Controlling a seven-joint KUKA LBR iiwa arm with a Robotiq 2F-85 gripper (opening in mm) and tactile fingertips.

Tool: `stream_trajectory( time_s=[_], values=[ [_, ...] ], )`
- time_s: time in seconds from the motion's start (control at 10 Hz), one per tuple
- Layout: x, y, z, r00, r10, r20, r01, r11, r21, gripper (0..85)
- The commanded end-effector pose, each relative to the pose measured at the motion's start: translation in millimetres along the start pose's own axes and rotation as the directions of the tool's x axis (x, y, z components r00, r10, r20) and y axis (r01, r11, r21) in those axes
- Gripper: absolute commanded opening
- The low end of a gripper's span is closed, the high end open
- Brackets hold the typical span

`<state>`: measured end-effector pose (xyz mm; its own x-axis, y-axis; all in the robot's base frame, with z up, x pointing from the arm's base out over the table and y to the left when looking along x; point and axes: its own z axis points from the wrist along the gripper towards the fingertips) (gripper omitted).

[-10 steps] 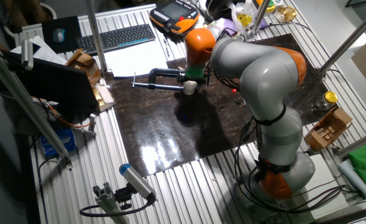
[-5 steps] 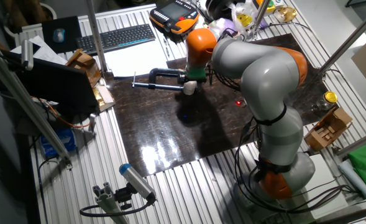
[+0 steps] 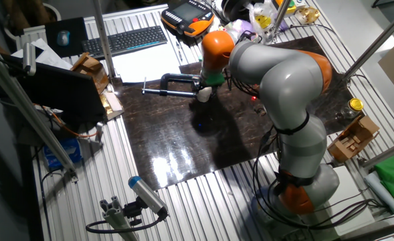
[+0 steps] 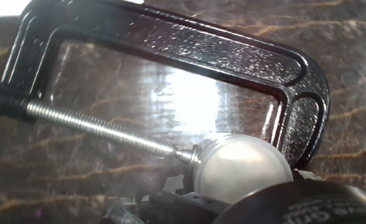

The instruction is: Screw the lid onto the jar

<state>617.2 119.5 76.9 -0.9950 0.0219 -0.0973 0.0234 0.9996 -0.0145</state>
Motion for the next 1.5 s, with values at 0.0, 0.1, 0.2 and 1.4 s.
stream_trajectory(
  time_s=[0.0,0.1,0.2,1.4],
  values=[
    [-0.1,-0.2,0.0,0.990,-0.140,0.003,0.140,0.990,-0.014,83.7],
    [-0.2,-0.3,0.0,0.991,-0.134,0.003,0.134,0.991,-0.014,83.3],
    [-0.4,-0.6,-0.1,0.992,-0.130,0.003,0.130,0.991,-0.012,83.0],
    [-1.1,-1.5,0.4,0.995,-0.104,0.001,0.104,0.995,-0.009,71.7]
  ],
)
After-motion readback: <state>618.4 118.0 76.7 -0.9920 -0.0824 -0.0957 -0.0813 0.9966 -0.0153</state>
